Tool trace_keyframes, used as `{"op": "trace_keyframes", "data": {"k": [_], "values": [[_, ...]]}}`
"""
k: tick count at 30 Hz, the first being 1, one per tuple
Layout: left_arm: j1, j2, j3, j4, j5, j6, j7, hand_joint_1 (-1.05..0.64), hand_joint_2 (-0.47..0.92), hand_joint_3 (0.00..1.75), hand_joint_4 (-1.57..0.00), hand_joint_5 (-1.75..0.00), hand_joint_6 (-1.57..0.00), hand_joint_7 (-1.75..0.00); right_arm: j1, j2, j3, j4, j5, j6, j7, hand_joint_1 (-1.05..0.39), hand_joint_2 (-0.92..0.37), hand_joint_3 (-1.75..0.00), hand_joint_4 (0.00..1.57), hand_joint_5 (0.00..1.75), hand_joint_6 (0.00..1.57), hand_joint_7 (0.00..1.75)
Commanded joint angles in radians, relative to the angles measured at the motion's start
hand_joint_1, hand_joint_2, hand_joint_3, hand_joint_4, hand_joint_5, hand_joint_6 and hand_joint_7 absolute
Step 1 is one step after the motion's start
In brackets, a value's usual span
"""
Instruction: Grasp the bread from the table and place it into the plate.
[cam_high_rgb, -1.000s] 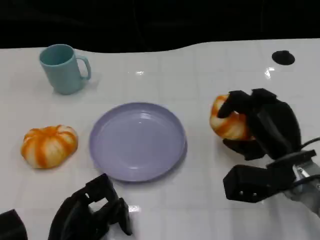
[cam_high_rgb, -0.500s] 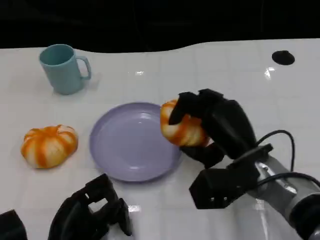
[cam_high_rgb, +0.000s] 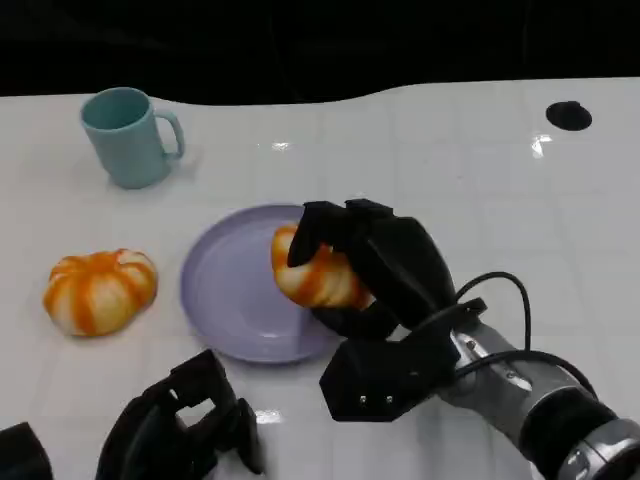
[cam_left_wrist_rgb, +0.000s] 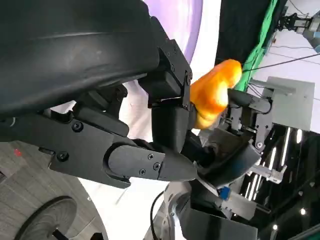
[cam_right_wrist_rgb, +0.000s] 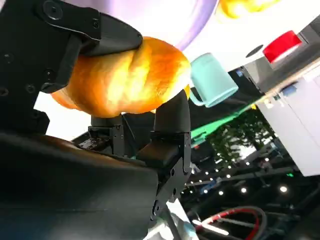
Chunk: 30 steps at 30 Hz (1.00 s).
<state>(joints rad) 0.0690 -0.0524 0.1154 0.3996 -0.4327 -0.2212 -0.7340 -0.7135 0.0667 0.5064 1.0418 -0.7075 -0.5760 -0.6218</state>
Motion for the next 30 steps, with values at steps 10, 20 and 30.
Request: {"op": "trace_keyframes", "data": {"k": [10,20,30], "values": [[0.01,0.016,0.002,-0.012,0.002,-0.001,0.004,-0.65,0.92,0.22,-0.81,-1.75,-0.7,-1.58,-0.001,-0.002,-0.064,-0.013,0.173,-0.004,0.332,-0.39,-0.86,-0.29,0.04,0.56,0.22,0.21],[0.01,0.016,0.002,-0.014,-0.003,0.003,-0.002,-0.64,0.92,0.21,-0.81,-1.75,-0.7,-1.59,0.049,-0.024,-0.075,-0.119,0.193,0.045,0.442,-0.66,-0.92,-0.27,0.0,0.05,0.01,0.03],[0.007,0.014,0.001,-0.012,0.005,-0.003,0.01,-0.64,0.92,0.23,-0.81,-1.75,-0.69,-1.59,0.122,-0.072,-0.104,-0.233,0.22,0.034,0.471,-0.66,-0.92,-0.27,0.08,0.11,0.09,0.07]]}}
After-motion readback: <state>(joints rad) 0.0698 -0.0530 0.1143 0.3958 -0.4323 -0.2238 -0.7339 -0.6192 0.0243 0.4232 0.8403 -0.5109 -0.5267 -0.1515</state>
